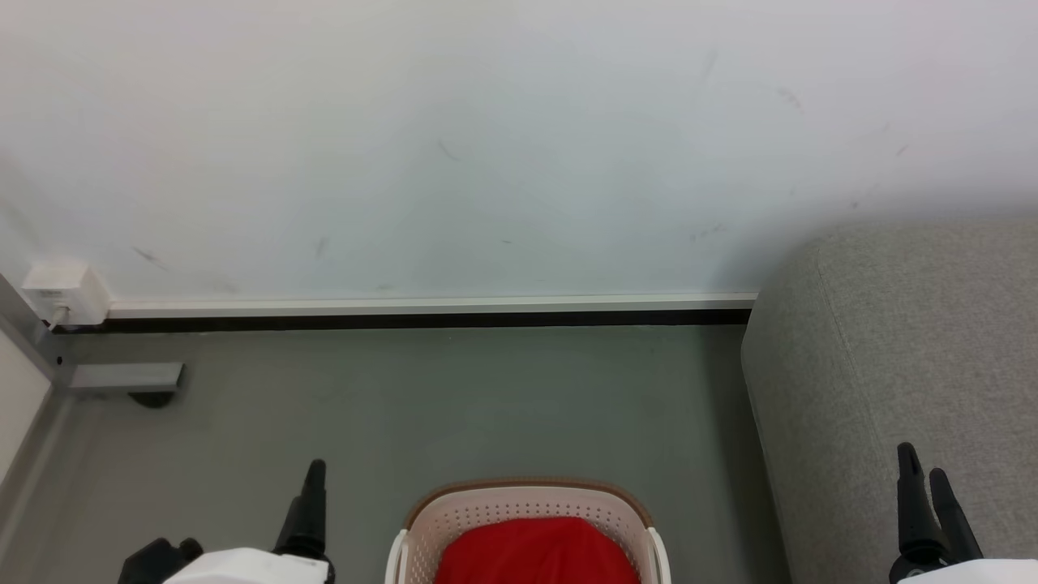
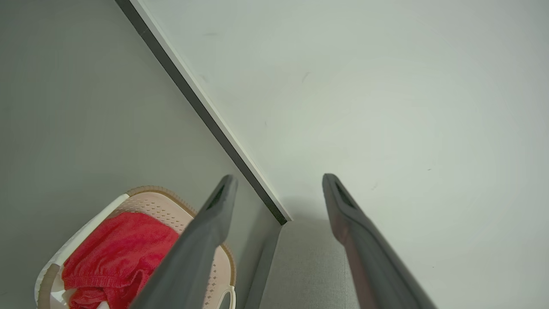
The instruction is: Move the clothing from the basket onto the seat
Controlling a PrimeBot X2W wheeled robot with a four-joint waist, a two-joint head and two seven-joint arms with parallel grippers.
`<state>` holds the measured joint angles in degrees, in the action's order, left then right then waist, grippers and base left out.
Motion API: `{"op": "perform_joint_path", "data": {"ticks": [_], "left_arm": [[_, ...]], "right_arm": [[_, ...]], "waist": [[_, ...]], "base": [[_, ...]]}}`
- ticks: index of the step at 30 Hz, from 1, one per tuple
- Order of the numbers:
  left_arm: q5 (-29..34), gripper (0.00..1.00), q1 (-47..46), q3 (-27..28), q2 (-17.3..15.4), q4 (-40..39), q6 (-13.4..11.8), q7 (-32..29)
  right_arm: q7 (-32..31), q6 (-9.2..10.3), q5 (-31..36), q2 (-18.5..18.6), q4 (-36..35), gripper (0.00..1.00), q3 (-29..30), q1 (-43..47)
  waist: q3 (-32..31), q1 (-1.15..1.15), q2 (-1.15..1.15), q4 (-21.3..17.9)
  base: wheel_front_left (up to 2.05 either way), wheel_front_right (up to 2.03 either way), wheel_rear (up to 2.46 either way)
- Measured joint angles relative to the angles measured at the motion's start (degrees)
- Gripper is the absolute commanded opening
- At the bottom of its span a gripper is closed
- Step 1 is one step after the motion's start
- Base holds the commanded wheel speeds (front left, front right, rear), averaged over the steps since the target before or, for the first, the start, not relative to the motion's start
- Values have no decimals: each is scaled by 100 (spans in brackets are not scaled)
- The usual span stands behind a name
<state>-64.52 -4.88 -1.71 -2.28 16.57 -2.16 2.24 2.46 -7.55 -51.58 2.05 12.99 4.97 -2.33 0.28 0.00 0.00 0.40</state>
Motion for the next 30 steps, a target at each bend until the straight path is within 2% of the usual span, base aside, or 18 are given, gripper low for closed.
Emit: {"op": "perform_joint_path", "data": {"ticks": [20,30], "left_arm": [[2231,100,-95,-286,-62,114,-356,388],[3203,100,-119,-407,-201,53,-657,550]], "right_arm": [[367,0,1759,93,-4,100,-237,55],[523,0,2439,121,26,100,-303,75]], "waist": [[-12,0,0,44],[-14,0,0,78]], "base": [[0,0,0],[0,0,0]]}}
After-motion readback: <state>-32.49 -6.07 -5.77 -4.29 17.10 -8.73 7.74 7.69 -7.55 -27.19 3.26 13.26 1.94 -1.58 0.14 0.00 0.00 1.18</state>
